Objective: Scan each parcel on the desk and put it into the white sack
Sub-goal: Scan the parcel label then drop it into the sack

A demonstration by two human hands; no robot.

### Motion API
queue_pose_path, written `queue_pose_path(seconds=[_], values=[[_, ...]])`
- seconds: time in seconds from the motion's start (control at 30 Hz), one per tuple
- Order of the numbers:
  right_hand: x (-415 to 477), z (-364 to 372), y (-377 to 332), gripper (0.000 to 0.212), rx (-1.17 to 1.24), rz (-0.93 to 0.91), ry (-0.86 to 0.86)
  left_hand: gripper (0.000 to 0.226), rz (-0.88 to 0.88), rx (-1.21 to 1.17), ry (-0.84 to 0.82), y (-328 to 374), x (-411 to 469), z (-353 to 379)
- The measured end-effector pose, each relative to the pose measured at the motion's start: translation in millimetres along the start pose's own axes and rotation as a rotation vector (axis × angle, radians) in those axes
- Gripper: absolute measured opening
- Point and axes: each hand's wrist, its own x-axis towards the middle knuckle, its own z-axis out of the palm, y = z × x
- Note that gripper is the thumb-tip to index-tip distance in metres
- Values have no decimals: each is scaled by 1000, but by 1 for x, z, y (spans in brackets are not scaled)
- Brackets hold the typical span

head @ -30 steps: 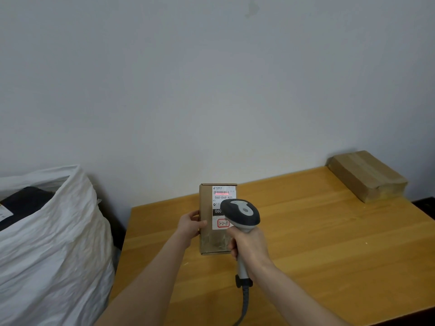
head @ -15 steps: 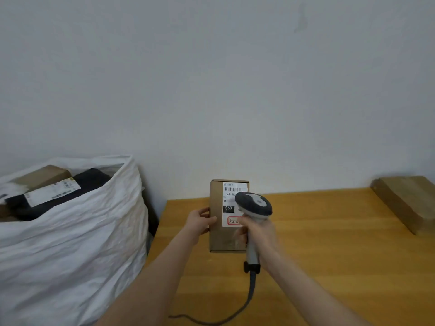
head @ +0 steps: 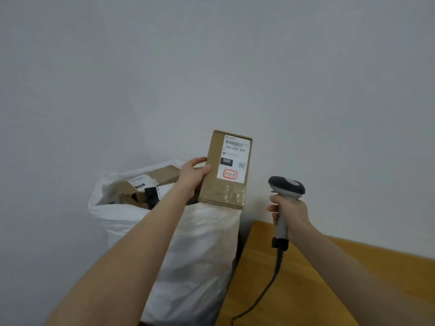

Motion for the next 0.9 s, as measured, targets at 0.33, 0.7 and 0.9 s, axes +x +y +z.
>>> queue_pose_path(seconds=[0.33, 0.7, 0.9], values=[[80, 122, 44, 29, 35, 96, 124, 37, 75, 718, -45, -24, 150, -121], [90, 131, 53, 21, 187, 199, 168, 57, 160, 1336, -303, -54, 190, -70], [80, 77, 35, 21, 196, 163, 274, 38, 474, 1214, -256, -25, 167, 31]])
